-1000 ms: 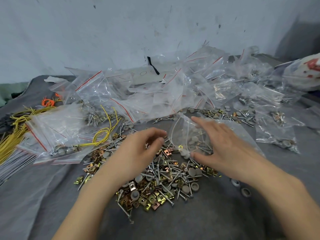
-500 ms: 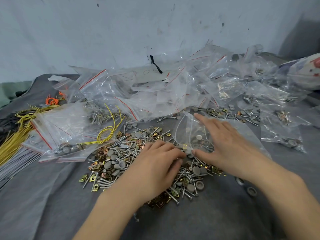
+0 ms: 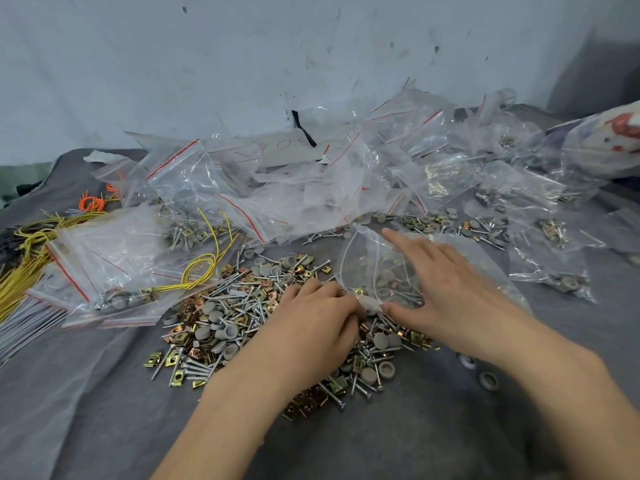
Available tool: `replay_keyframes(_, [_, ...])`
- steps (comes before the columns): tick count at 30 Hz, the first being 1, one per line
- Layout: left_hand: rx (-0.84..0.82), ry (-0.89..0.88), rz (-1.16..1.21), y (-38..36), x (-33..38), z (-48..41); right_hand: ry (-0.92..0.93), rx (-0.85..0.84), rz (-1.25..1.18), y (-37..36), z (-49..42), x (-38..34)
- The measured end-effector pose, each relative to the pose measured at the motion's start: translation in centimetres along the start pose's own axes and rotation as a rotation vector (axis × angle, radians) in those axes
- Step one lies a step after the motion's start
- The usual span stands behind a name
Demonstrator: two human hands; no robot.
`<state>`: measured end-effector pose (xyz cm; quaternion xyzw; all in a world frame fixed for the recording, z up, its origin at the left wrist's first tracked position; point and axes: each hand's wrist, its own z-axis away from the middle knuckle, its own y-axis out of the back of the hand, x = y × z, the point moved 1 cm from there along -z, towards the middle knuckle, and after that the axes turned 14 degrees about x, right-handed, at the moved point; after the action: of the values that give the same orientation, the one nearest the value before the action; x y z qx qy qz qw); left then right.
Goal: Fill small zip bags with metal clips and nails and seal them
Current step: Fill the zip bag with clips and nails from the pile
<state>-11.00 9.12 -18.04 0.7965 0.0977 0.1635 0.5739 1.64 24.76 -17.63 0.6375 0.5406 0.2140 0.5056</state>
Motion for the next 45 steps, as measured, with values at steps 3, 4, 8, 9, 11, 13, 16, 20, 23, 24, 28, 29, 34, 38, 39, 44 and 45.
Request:
replay_keyframes(3, [-0.003, -0.002, 0.042, 0.1, 0.2, 0.0, 0.0, -0.004, 0.009, 0.1, 0.1, 0.2])
replay_keyframes(4, [-0.013, 0.001, 0.055, 0.1, 0.1, 0.0, 0.001, -0.006, 0.01, 0.2, 0.1, 0.2])
replay_keyframes(8, [-0.025, 0.009, 0.101, 0.1, -0.1, -0.1, -0.001, -0.018, 0.008, 0.2, 0.1, 0.3])
replay_keyframes(9, [-0.016, 0.007, 0.102, 0.0, 0.0, -0.1, 0.0, -0.017, 0.009, 0.2, 0.1, 0.3])
replay_keyframes(11, [0.008, -0.005, 0.099, -0.1, 0.0, -0.2, 0.004, -0.017, 0.016, 0.1, 0.1, 0.3])
replay_keyframes(13, [0.021, -0.036, 0.097, -0.2, -0.1, -0.2, 0.002, -0.024, 0.02, 0.1, 0.1, 0.3])
replay_keyframes(16, [0.055, -0.047, 0.178, 0.0, -0.3, -0.1, 0.0, -0.026, 0.022, 0.0, 0.1, 0.4])
replay_keyframes(20, [0.233, 0.234, 0.514, 1.0, -1.1, -0.6, -0.006, -0.039, 0.021, 0.0, 0.1, 0.3])
replay_keyframes(23, [0.336, 0.402, 0.774, 1.6, -2.3, -0.9, -0.006, -0.053, 0.026, 0.1, 0.2, 0.3])
replay_keyframes(24, [0.349, 0.456, 0.88, 1.6, -2.7, -0.9, -0.008, -0.056, 0.025, 0.2, 0.2, 0.2])
replay_keyframes(28, [0.347, 0.629, 1.188, 1.4, -3.6, -0.9, -0.01, -0.065, 0.024, 0.4, 0.1, 0.1])
replay_keyframes(29, [0.329, 0.651, 1.235, 1.4, -3.8, -0.8, -0.011, -0.066, 0.021, 0.4, 0.1, 0.1])
replay_keyframes(34, [0.27, 0.713, 1.415, 1.4, -4.3, -0.8, -0.01, -0.061, 0.014, 0.3, 0.1, 0.1])
replay_keyframes(38, [0.25, 0.712, 1.443, 1.5, -4.4, -0.8, -0.01, -0.057, 0.002, 0.2, 0.1, 0.1])
replay_keyframes(39, [0.252, 0.71, 1.416, 1.4, -4.4, -0.8, -0.01, -0.06, 0.003, 0.1, 0.1, 0.1])
replay_keyframes(44, [0.291, 0.641, 1.138, 1.2, -4.3, -0.8, -0.014, -0.066, 0.002, 0.0, 0.0, 0.2])
replay_keyframes(45, [0.299, 0.612, 1.071, 1.2, -4.2, -0.9, -0.017, -0.07, 0.0, 0.0, 0.0, 0.1])
